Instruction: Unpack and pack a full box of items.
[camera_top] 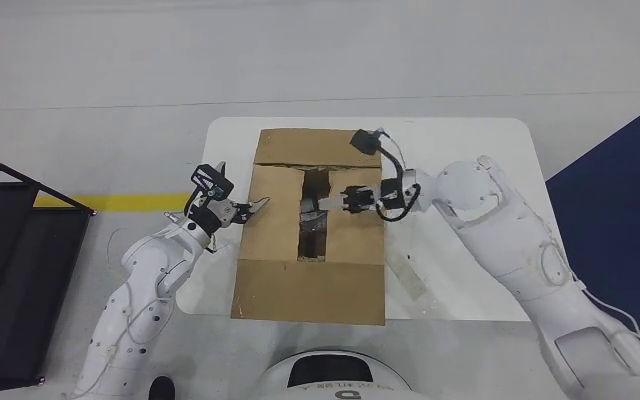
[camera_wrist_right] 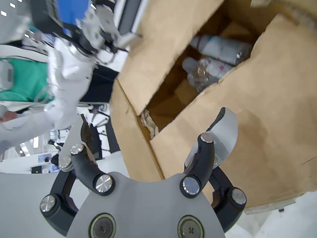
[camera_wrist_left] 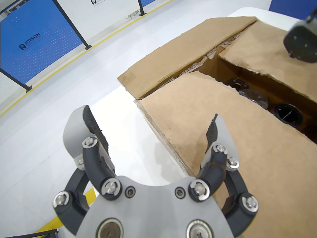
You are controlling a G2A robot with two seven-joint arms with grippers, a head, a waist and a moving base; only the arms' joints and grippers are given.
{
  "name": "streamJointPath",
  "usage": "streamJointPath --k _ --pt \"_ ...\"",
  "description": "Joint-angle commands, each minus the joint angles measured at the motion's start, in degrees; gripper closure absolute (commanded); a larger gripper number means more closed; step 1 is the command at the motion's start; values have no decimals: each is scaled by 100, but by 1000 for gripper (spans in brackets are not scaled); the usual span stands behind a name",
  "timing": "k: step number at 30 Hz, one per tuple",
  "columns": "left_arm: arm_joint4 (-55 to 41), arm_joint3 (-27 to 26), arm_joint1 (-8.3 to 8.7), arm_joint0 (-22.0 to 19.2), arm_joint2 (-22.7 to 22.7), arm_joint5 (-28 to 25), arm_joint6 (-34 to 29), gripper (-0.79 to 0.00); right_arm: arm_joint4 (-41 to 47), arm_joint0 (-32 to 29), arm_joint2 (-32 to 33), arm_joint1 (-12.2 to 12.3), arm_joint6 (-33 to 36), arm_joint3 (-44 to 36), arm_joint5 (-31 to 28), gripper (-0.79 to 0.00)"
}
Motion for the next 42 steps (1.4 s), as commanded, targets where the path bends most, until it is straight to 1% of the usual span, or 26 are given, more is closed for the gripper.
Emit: streamJointPath --k 1,2,4,6,8,10,12,15,18,21,24,26,30,34,37,39,40,42 --pt "0 0 0 0 0 0 0 -785 327 -333 582 78 -510 -18 -399 -785" --pt "0 0 0 0 0 0 0 -785 448 -501 783 115 -527 -28 -620 -785" --pt "0 0 0 0 0 0 0 -785 533 -718 1176 169 -833 146 -701 -785" --pt "0 0 0 0 0 0 0 -785 526 -781 1357 187 -1054 325 -741 -785" --pt "0 0 0 0 0 0 0 -785 754 -694 1385 165 -1111 742 -861 -785" --pt "0 0 0 0 0 0 0 -785 877 -476 1251 117 -1075 1272 -927 -785" --pt "0 0 0 0 0 0 0 -785 809 -190 1018 50 -1119 1756 -845 -785" --pt "0 0 0 0 0 0 0 -785 841 187 622 -78 -1061 2250 -876 -785" --pt "0 0 0 0 0 0 0 -785 1114 488 357 -198 -835 2670 -1144 -785" --pt "0 0 0 0 0 0 0 -785 1556 743 225 -306 -587 3234 -1491 -785" --pt "0 0 0 0 0 0 0 -785 1780 970 82 -408 -451 3719 -1653 -785" --pt "0 0 0 0 0 0 0 -785 1750 1100 -10 -461 -452 3986 -1682 -785" --pt "0 0 0 0 0 0 0 -785 1596 1279 -155 -550 -643 4280 -1641 -785" --pt "0 0 0 0 0 0 0 -785 1651 1364 -220 -617 -584 4446 -1685 -785" --pt "0 0 0 0 0 0 0 -785 1663 1442 -316 -686 -604 4544 -1558 -785" --pt "0 0 0 0 0 0 0 -785 1969 1450 -321 -742 -471 4603 -1596 -785" --pt "0 0 0 0 0 0 0 -785 2285 1433 -276 -772 -365 4637 -1686 -785" --pt "0 0 0 0 0 0 0 -785 2990 1374 -172 -826 80 4705 -1918 -785"
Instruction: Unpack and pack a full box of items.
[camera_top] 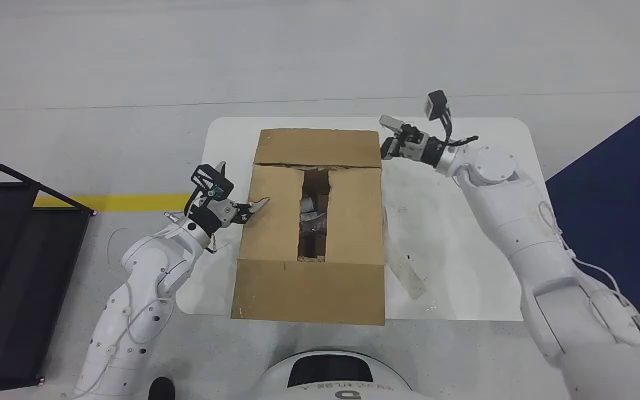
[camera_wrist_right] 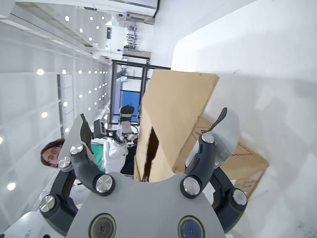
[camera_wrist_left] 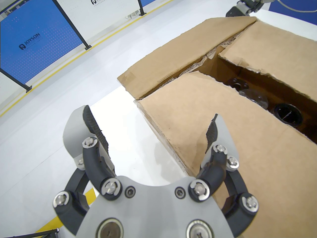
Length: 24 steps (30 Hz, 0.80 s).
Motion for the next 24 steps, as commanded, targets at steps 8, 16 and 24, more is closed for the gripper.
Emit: streamJointPath --k 8,16,24 --pt "0 0 0 0 0 0 0 -785 1918 -44 337 -151 1563 459 -546 -785" --pt "-448 24 12 83 -231 -62 171 -785 1838 158 253 -252 2088 766 -595 -785" --pt "-2193 -238 49 373 -895 -646 374 -785 1164 276 85 -279 2203 624 -480 -785"
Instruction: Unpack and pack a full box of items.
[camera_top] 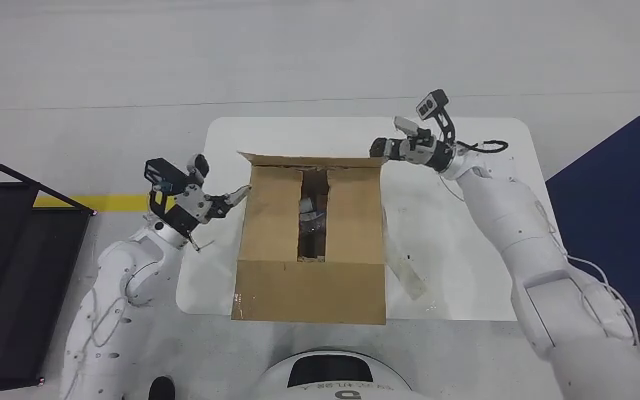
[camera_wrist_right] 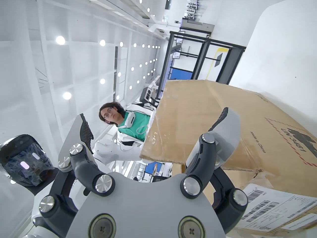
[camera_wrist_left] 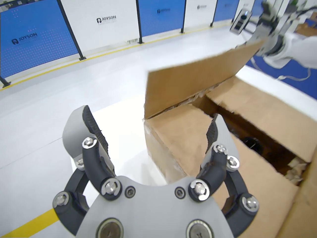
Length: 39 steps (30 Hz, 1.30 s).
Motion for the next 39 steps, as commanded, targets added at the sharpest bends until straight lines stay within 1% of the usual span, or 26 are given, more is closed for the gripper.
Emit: streamJointPath --k 1,5,7,11,17,22,30,33,39 --pt "-196 -86 9 42 -115 26 -80 -785 -308 26 -80 3 23 -66 24 -785" --pt "-278 -168 13 36 -231 242 -192 -785 -670 13 -143 34 55 -227 55 -785" --pt "-155 -155 22 -7 -243 328 -373 -785 -786 -1 -134 63 77 -318 77 -785" --pt "77 37 33 -222 -57 376 -927 -785 -1086 -51 -114 147 119 -568 119 -785" --pt "108 105 18 -398 274 383 -1252 -785 -1154 -274 109 315 160 -1034 160 -785" --pt "164 161 14 -492 445 369 -1398 -785 -1156 -433 285 423 197 -1444 198 -785" --pt "235 416 14 -641 609 375 -1538 -785 -1156 -433 285 423 197 -1444 198 -785" --pt "114 551 7 -716 683 351 -1566 -785 -1156 -433 285 423 197 -1444 198 -785" --pt "105 714 -3 -766 835 351 -1567 -785 -1156 -433 285 423 197 -1444 198 -785"
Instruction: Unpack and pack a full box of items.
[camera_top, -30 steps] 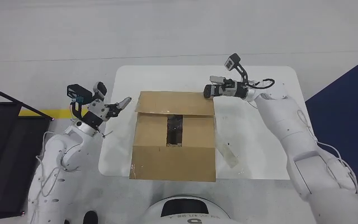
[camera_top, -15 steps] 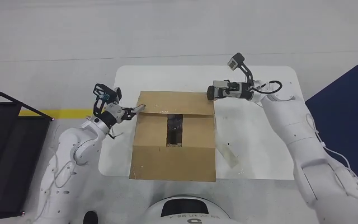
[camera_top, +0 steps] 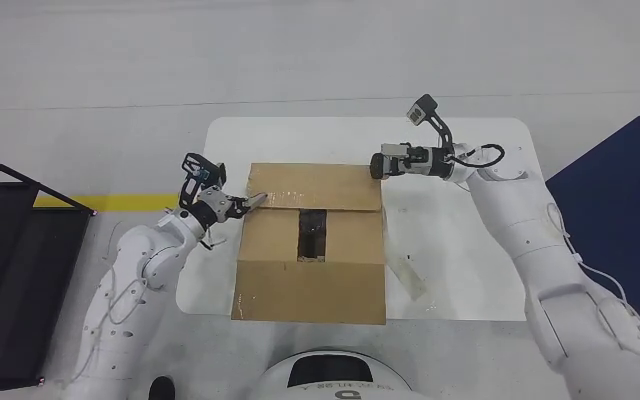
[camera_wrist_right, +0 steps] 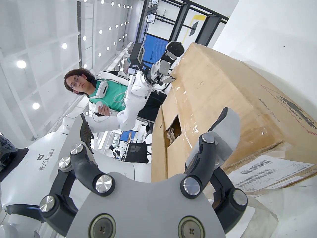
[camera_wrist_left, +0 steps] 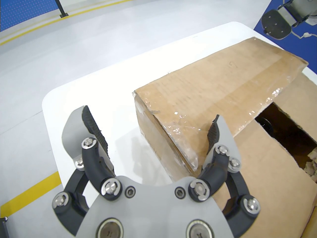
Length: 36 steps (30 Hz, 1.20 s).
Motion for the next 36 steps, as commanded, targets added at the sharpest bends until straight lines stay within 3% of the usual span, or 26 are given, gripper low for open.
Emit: streamJointPath --k 1,14,22,34,36 --pt "14 63 -3 -8 55 1 -4 -785 0 0 0 0 0 0 0 -785" --pt "47 273 -2 -158 198 -1 18 -785 -45 -96 43 24 -57 -128 38 -785" --pt "48 272 0 -162 201 -2 33 -785 519 -768 931 417 876 -980 877 -785" --pt "48 272 0 -162 201 -2 33 -785 519 -768 931 417 876 -980 877 -785" --pt "48 272 0 -162 201 -2 33 -785 75 -960 698 448 876 -1319 1091 -785"
